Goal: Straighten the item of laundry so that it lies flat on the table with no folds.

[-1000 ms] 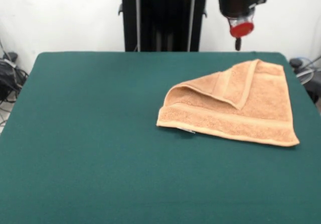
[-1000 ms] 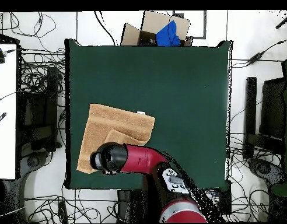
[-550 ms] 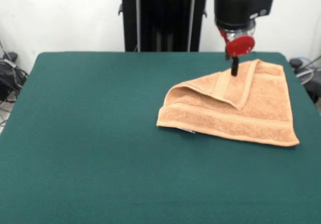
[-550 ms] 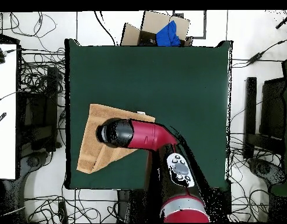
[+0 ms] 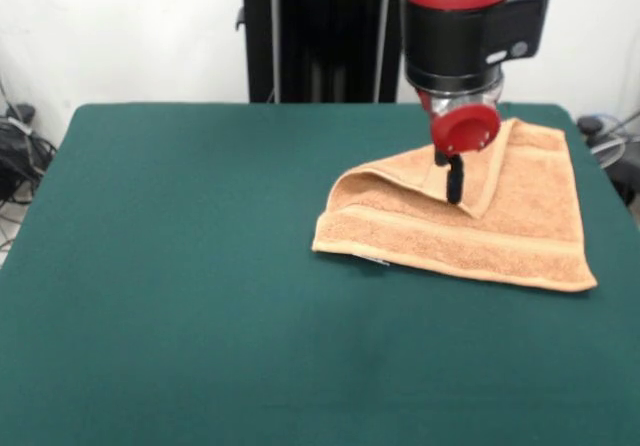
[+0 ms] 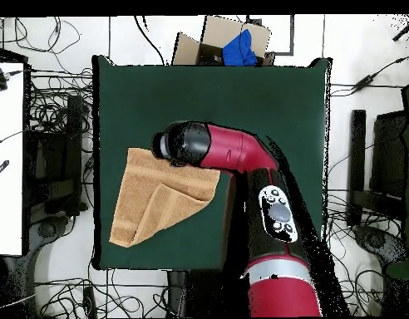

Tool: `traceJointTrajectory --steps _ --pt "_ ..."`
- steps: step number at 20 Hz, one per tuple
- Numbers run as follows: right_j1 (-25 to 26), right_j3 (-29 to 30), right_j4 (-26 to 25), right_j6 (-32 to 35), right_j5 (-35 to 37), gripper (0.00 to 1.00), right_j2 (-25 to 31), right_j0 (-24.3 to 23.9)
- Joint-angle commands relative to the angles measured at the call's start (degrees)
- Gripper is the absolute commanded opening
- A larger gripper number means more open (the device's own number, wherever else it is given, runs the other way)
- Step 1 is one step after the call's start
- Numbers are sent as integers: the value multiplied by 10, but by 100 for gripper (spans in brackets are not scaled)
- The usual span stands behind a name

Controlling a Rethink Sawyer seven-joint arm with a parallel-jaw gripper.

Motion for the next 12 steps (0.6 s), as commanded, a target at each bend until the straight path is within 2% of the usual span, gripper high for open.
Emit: traceJointTrajectory --steps 1,5,12 --pt "58 -91 -42 -64 83 100 5 -1" --pt "105 -182 -54 -13 168 100 -26 32" --pt "216 -337 -54 40 235 100 -42 54"
